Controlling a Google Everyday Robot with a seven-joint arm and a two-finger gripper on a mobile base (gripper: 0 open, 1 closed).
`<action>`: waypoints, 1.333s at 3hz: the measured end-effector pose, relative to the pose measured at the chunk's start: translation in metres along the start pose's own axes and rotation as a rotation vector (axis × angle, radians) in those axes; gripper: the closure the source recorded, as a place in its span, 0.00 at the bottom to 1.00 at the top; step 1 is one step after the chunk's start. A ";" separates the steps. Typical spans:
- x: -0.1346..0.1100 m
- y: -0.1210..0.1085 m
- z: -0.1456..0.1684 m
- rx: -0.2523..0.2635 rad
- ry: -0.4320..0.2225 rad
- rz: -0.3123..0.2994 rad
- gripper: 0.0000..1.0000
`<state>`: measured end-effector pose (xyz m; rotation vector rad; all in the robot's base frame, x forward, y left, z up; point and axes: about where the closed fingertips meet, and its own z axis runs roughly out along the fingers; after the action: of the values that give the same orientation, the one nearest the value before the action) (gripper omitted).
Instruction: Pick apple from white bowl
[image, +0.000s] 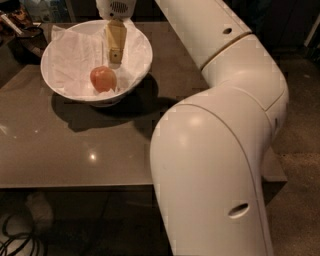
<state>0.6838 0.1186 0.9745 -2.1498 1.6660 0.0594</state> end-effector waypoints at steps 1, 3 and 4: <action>-0.004 -0.009 0.001 0.030 -0.016 0.001 0.00; -0.006 -0.013 0.027 0.001 -0.088 0.007 0.00; -0.006 -0.012 0.039 -0.028 -0.108 0.023 0.00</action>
Offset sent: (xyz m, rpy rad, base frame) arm 0.0064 0.0059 -0.0098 0.0530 0.0289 0.0484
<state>0.7021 0.1404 0.9439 -2.1086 1.6381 0.2037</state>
